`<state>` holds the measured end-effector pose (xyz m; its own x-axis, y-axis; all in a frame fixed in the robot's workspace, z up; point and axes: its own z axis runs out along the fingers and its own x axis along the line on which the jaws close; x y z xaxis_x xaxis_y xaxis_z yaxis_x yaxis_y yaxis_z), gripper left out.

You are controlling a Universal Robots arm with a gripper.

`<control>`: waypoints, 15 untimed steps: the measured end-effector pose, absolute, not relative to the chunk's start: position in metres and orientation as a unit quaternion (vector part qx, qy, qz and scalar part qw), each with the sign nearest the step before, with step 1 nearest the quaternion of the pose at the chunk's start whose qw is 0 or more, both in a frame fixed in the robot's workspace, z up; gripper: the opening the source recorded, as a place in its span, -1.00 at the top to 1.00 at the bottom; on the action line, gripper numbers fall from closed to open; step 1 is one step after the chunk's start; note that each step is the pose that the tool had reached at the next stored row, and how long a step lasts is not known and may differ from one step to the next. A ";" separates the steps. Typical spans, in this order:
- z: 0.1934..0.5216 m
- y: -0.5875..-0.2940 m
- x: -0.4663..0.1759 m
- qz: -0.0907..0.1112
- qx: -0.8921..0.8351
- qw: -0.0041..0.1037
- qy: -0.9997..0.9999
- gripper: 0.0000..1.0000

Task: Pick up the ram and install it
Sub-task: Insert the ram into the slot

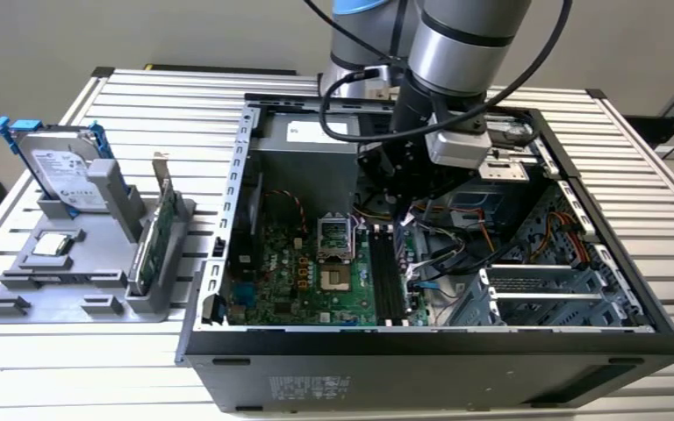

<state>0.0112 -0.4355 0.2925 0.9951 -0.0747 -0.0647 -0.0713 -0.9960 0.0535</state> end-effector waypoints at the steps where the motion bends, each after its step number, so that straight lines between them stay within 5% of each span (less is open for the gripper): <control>1: 0.292 -0.436 0.011 -0.033 0.998 0.026 -0.037 1.00; 15: 0.278 -0.439 0.013 -0.033 0.999 0.026 -0.022 1.00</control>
